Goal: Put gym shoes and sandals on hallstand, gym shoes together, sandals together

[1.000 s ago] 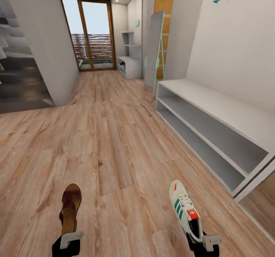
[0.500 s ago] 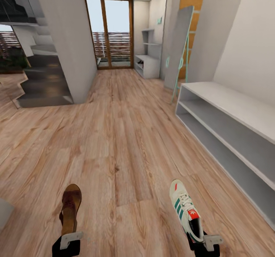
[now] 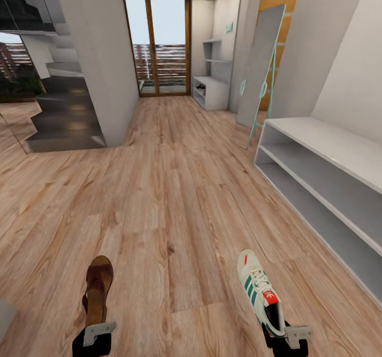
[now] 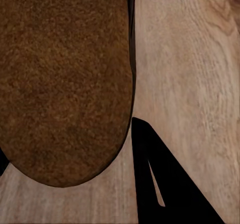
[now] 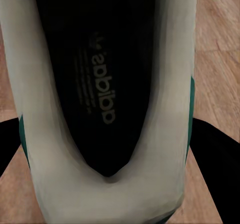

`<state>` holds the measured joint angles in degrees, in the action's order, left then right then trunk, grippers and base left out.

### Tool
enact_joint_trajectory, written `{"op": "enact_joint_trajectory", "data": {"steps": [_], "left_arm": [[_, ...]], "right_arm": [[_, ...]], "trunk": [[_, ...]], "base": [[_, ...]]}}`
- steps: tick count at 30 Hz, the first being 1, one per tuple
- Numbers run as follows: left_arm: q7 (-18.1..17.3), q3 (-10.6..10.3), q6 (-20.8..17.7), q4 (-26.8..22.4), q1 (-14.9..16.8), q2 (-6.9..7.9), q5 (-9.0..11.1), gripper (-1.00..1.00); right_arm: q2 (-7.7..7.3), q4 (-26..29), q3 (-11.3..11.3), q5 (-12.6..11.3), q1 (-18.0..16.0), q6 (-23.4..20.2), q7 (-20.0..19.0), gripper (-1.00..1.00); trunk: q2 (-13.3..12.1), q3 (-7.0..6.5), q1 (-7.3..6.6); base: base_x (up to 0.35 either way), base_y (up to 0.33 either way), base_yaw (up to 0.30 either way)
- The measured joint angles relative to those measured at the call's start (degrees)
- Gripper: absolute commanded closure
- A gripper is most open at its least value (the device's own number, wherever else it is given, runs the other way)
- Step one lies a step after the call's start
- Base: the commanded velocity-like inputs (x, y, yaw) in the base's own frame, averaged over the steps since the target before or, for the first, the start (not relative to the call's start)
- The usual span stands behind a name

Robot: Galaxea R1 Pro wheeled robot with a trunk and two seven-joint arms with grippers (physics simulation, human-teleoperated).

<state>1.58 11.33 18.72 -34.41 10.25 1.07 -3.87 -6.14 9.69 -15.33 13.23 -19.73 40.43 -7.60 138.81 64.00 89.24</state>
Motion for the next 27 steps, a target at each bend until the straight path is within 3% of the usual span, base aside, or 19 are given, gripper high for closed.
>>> {"op": "enact_joint_trajectory", "data": {"steps": [27], "left_arm": [[0.00,-0.02,0.02,1.41,0.00,0.00,-0.15,1.00]], "right_arm": [[0.00,0.00,0.05,0.02,-0.01,0.01,0.04,1.00]], "trunk": [[0.00,0.00,0.00]], "base": [[0.333,0.025,0.022]]}}
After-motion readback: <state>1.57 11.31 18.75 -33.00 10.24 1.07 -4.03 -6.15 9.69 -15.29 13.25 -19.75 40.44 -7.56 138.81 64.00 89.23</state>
